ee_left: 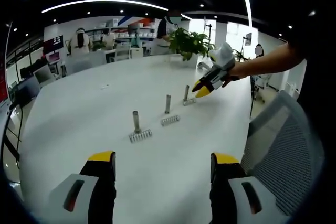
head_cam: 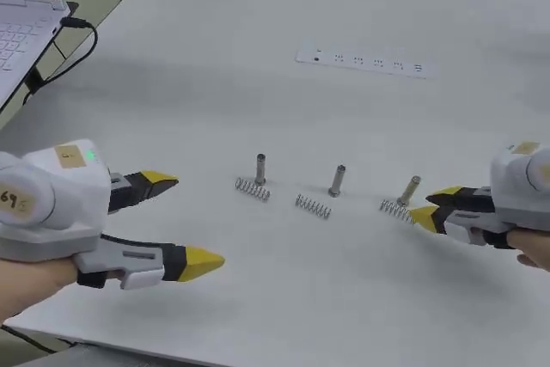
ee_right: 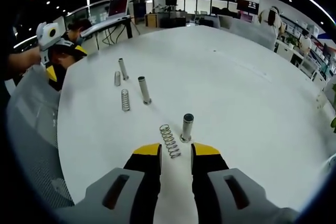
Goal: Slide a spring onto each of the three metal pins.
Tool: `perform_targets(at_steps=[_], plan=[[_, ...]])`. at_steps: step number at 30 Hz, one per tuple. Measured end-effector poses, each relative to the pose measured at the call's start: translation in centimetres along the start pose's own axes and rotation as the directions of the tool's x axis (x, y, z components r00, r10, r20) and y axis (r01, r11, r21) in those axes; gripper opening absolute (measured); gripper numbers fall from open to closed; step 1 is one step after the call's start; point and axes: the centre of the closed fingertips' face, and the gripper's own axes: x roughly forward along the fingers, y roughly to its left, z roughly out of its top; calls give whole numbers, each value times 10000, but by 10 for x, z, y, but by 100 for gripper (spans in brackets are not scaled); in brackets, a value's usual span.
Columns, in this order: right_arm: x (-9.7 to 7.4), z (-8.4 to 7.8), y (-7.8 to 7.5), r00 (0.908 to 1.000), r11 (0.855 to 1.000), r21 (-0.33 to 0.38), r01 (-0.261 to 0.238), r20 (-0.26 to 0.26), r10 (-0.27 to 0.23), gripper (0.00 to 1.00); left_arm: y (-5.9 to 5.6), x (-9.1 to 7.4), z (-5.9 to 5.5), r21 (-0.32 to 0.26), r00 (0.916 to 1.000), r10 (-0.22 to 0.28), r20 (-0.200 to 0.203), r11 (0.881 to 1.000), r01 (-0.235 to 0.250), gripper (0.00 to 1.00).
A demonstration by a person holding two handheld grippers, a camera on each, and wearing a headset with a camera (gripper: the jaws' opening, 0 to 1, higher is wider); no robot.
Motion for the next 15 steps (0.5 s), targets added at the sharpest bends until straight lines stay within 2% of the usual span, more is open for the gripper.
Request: perform_targets(at_steps=[7,15], plan=[[10,1,10,9989,9971,-654,-391,-287,373,19,1,0,1,17,10000,1,3,10000,-1,70],[20,-9,7,9958,9952,-835,-504,-805,437,18,0,-1,0,11,10000,-6,-11,10000,6,70]])
